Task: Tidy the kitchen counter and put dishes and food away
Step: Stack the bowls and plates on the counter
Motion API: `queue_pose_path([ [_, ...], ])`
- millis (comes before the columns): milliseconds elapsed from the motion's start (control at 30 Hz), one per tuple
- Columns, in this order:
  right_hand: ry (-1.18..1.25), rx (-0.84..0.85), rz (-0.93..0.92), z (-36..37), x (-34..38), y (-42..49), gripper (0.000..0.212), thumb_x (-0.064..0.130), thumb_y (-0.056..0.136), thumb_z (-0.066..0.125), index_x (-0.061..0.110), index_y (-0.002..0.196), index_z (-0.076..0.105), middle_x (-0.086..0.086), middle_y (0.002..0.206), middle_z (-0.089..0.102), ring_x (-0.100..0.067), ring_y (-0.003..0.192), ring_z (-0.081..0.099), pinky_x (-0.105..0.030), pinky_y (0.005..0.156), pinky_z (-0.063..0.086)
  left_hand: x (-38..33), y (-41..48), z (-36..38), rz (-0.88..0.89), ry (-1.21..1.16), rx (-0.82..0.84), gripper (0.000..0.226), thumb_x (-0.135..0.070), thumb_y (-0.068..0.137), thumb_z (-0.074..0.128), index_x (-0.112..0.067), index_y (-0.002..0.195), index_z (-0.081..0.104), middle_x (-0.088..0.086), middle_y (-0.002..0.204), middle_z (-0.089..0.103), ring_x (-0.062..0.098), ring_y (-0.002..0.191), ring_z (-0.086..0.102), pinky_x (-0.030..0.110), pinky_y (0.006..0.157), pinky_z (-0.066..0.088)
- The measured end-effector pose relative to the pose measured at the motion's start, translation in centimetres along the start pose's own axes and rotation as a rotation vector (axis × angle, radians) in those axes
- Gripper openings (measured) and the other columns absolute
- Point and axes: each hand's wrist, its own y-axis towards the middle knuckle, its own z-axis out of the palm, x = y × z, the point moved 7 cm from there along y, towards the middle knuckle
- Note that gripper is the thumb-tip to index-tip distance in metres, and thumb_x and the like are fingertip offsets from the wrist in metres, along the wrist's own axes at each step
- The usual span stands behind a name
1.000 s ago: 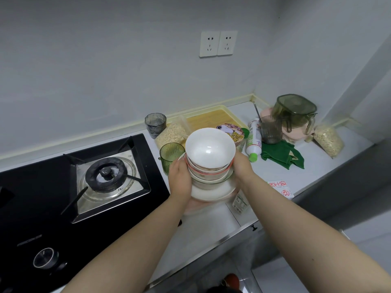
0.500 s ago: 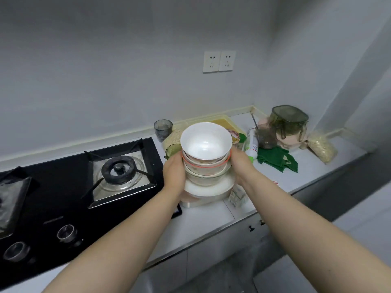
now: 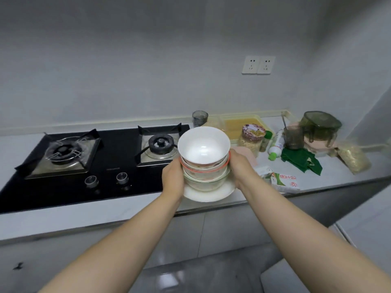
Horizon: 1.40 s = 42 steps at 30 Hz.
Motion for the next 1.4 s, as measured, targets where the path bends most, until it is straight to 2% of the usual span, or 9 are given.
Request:
queue_pose_path([
  [267, 0.003, 0.136, -0.007, 13.4, 0.0, -6.9, 0.026, 0.035, 0.089, 0.049, 0.017, 0.089, 0.069, -0.005, 0.098, 0.070, -0.024, 0.098, 0.063, -0.043, 0.097, 0.048, -4.9, -1.6, -14.6, 0.119, 0.024, -0.117, 0.025, -0.019, 0.090, 0.047, -0.014, 0.066, 0.053, -0.004, 0.070, 0.056, 0.009, 0.066, 0.046, 0.026, 0.061, 0.038],
  [467, 0.054, 0.231, 0.027, 28.3, -1.2, -13.2, 0.022, 0.027, 0.088, 0.050, 0.017, 0.077, 0.067, -0.006, 0.090, 0.070, -0.027, 0.098, 0.064, -0.041, 0.094, 0.048, -8.4, -0.7, -30.1, 0.143, 0.057, -0.217, 0.028, -0.024, 0.090, 0.048, -0.016, 0.067, 0.062, -0.003, 0.074, 0.064, 0.010, 0.069, 0.052, 0.026, 0.062, 0.040],
  [633, 0.051, 0.278, 0.068, 43.2, -3.4, -18.8, 0.027, 0.025, 0.093, 0.045, 0.017, 0.074, 0.062, 0.000, 0.078, 0.064, -0.019, 0.080, 0.058, -0.032, 0.079, 0.045, -11.4, 1.2, -46.2, 0.146, 0.112, -0.282, 0.025, -0.025, 0.087, 0.049, -0.014, 0.065, 0.056, -0.001, 0.071, 0.059, 0.014, 0.068, 0.048, 0.030, 0.066, 0.038],
  [767, 0.030, 0.373, 0.065, 54.0, -4.2, -22.8, 0.022, 0.025, 0.091, 0.051, 0.018, 0.075, 0.064, 0.001, 0.079, 0.067, -0.018, 0.081, 0.062, -0.030, 0.076, 0.048, -14.1, 1.7, -57.0, 0.173, 0.147, -0.339, 0.019, -0.019, 0.088, 0.046, -0.012, 0.071, 0.053, -0.001, 0.069, 0.055, 0.012, 0.065, 0.044, 0.028, 0.061, 0.037],
  [867, -0.015, 0.451, 0.057, 60.5, -4.6, -24.8, 0.020, 0.029, 0.088, 0.051, 0.019, 0.081, 0.067, -0.002, 0.094, 0.070, -0.023, 0.096, 0.063, -0.033, 0.086, 0.049, -15.5, 1.7, -63.1, 0.169, 0.142, -0.400, 0.020, -0.019, 0.088, 0.045, -0.012, 0.071, 0.055, 0.000, 0.069, 0.057, 0.011, 0.062, 0.045, 0.028, 0.060, 0.038],
  [1000, -0.100, 0.516, 0.039, 68.0, -5.3, -26.5, 0.023, 0.027, 0.093, 0.046, 0.019, 0.079, 0.063, 0.000, 0.086, 0.066, -0.018, 0.085, 0.059, -0.028, 0.074, 0.045, -16.7, 2.4, -70.6, 0.166, 0.172, -0.499, 0.022, -0.021, 0.089, 0.043, -0.011, 0.074, 0.056, 0.000, 0.070, 0.058, 0.010, 0.062, 0.046, 0.026, 0.058, 0.037],
  [1200, -0.166, 0.627, 0.047, 76.1, -6.0, -26.6, 0.022, 0.027, 0.094, 0.046, 0.023, 0.080, 0.062, 0.002, 0.086, 0.065, -0.016, 0.082, 0.059, -0.032, 0.081, 0.044, -16.9, 4.4, -77.7, 0.124, 0.103, -0.596, 0.024, -0.023, 0.089, 0.045, -0.013, 0.072, 0.058, 0.002, 0.073, 0.060, 0.016, 0.071, 0.051, 0.030, 0.068, 0.040],
  [1300, -0.216, 0.700, 0.051, 80.4, -6.5, -25.7, 0.024, 0.028, 0.095, 0.044, 0.021, 0.082, 0.063, -0.003, 0.095, 0.066, -0.024, 0.096, 0.061, -0.039, 0.095, 0.048, -17.7, 6.1, -80.7, 0.125, 0.105, -0.635, 0.027, -0.023, 0.090, 0.046, -0.014, 0.067, 0.058, 0.000, 0.069, 0.060, 0.015, 0.068, 0.051, 0.030, 0.067, 0.040],
  [1400, -0.212, 0.789, 0.059, 85.6, -6.1, -24.5, 0.025, 0.026, 0.095, 0.043, 0.019, 0.085, 0.064, -0.005, 0.099, 0.067, -0.028, 0.106, 0.061, -0.045, 0.100, 0.046, -19.2, 9.0, -83.8, 0.125, 0.096, -0.685, 0.031, -0.024, 0.089, 0.048, -0.017, 0.060, 0.058, -0.001, 0.067, 0.062, 0.016, 0.070, 0.052, 0.031, 0.070, 0.041],
])
